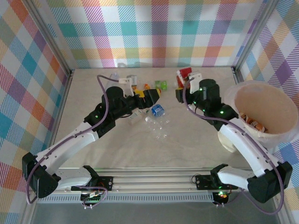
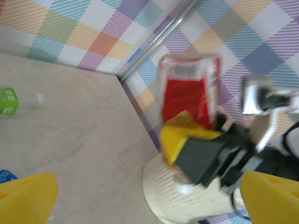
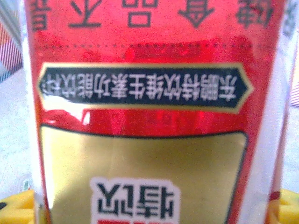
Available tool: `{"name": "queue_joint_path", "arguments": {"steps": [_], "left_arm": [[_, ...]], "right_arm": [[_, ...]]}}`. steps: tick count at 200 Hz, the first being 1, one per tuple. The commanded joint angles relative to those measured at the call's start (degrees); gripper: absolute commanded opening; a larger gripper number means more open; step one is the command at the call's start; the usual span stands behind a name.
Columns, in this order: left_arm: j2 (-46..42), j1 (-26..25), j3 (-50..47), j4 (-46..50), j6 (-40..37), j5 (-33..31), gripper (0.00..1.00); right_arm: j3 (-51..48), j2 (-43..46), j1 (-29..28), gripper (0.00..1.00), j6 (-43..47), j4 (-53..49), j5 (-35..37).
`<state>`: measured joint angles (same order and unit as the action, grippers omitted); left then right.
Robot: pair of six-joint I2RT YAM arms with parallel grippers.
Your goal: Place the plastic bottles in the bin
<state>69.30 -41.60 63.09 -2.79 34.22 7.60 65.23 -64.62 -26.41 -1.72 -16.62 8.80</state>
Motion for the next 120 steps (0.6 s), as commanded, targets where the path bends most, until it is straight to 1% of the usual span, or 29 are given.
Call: {"name": "queue_joint_path", "arguments": {"steps": [1,24,43,60,72,94,120], "left_arm": [[1.77,-0.24,-1.35,-3.1,-0.26,4.26,1.0],[3.6,-0.29,-1.35,-5.12,0.04,7.36,1.0],[4.77,-0.32,-1.47,-6.13,-0.08,8.45,1.0],[5.66,-0.35,-1.41,-6.97,-0.46,9.14,1.0],[6.01,-0.45,-1.2,-6.97,-1.11,9.32,1.0],[6.03,-0.82,-1.17,-6.47,-1.86,7.74,1.0],[6.1,-0.93,-1.57,-6.79,-1.99,4.87,1.0]], "right_arm": [[3.61,2.68,3.07,0.52,2.04,-0.52,0.25],[6.2,3.69,6.47,0.52,2.68,-1.79,1.4],[9.5,3.98,10.25,0.52,2.86,-4.93,1.54],[12.51,3.74,14.36,0.51,3.3,-9.9,-2.87],[13.85,3.97,16.72,0.5,3.7,-12.75,-4.26],[16.33,4.32,21.42,0.49,3.91,-18.32,-4.84],[17.6,5.4,27.43,0.49,2.72,-23.78,-2.15]]}}
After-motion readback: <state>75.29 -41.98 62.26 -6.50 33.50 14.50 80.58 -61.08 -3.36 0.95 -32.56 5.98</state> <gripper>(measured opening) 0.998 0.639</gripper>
